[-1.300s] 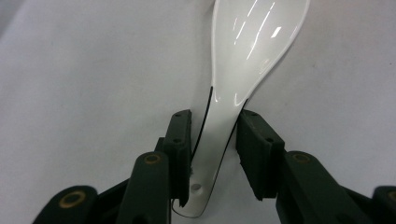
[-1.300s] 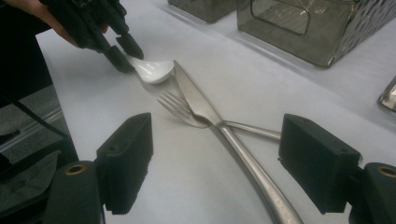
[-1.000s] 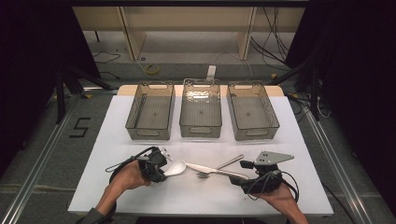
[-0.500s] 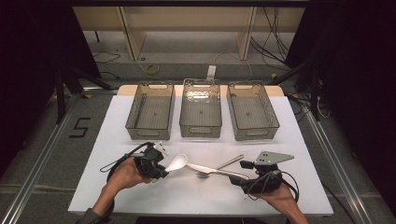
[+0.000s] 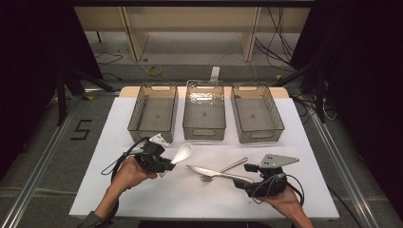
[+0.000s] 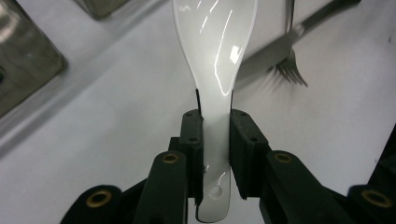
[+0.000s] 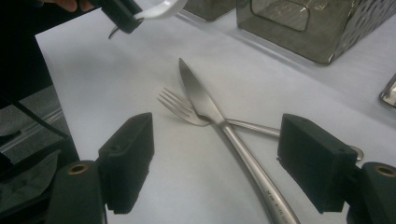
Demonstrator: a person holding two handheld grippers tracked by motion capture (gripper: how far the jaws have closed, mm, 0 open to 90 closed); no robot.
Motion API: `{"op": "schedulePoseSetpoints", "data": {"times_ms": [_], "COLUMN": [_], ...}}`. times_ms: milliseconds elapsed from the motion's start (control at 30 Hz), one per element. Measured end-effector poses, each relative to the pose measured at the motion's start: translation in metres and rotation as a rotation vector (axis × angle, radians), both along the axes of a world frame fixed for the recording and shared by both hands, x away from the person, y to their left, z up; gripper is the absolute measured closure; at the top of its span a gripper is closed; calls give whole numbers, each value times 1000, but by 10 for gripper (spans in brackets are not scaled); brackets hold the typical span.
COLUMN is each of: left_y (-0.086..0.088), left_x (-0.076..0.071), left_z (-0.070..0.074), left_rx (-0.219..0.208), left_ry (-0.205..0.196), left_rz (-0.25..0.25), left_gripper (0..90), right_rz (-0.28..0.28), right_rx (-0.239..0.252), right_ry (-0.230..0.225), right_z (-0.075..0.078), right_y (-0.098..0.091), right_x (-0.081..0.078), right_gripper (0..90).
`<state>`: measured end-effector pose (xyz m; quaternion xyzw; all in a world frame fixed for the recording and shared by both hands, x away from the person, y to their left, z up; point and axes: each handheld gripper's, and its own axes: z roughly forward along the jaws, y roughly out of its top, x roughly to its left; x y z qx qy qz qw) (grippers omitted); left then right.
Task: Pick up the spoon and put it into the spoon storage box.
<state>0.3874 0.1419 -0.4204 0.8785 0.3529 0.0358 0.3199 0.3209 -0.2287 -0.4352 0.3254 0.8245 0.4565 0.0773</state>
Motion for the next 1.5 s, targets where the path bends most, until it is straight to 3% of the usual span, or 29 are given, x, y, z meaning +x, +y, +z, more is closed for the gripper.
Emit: {"op": "schedulePoseSetpoints", "data": {"times_ms": [133,267,333,433,833,1033,1267,1500], "left_y": [-1,-4,-6,-7,-13,-16,-21,-31], "left_x": [9,19,22,28,60,71,88,102], "left_z": [8,11,13,20,37,37,42,50], "left_rx": [-55,-84,-79,-115,-151,-175,-186,-197], "left_ry": [-15,-26,-45,-59,-106,-95,-115,-126], "left_rz": [36,55,66,81,143,156,196,197], "left_gripper": [758,758,758,758,758,758,758,758], "right_rz": [3,-1,1,-2,-7,-9,-9,-7], "right_rx": [2,3,4,13,13,13,15,17], "right_ry": [-5,-6,-9,-12,-10,-8,-7,-5], "right_z": [0,0,0,1,0,0,-1,-1], "right_y": [0,0,0,-1,0,0,1,1], "right_x": [0,0,0,0,1,1,1,2], "right_gripper": [279,274,274,273,273,273,273,273]}}
